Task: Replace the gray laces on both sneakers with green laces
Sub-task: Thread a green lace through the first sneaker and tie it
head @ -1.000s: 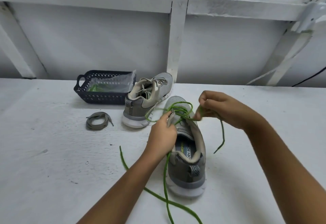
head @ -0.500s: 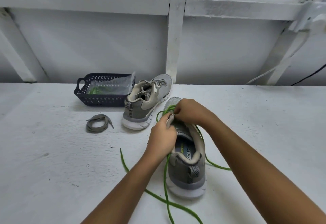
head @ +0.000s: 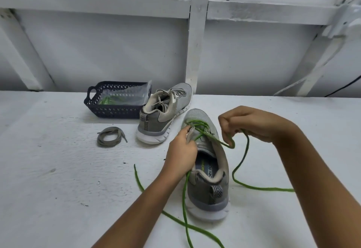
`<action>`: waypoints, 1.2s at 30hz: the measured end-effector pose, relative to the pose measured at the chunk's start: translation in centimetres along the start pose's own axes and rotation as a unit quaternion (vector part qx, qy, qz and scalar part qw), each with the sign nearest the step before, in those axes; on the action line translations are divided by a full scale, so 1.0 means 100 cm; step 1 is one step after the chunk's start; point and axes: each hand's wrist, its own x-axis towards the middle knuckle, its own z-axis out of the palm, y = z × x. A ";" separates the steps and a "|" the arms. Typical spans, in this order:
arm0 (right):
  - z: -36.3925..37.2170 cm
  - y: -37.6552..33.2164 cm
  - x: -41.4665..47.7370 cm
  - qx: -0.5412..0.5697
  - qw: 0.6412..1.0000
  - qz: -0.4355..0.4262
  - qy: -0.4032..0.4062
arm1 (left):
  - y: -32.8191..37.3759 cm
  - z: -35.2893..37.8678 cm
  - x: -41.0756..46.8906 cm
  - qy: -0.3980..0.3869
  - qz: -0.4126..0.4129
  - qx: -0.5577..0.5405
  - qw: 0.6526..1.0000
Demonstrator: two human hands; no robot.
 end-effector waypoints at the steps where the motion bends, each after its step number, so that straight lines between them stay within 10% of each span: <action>1: 0.002 -0.002 -0.001 -0.025 0.999 0.019 -0.009 | 0.000 0.001 0.000 -0.003 0.000 0.003 1.000; 12: 0.034 0.030 0.071 -0.402 0.895 0.135 0.138 | -0.004 0.003 0.003 -0.013 -0.004 0.007 1.000; 21: 0.032 0.023 0.054 -0.289 0.936 0.092 0.182 | -0.004 0.004 0.004 -0.002 -0.003 0.009 1.000; 36: 0.026 0.004 -0.006 -0.188 0.982 0.023 0.023 | -0.001 0.006 0.003 0.014 0.019 0.030 0.999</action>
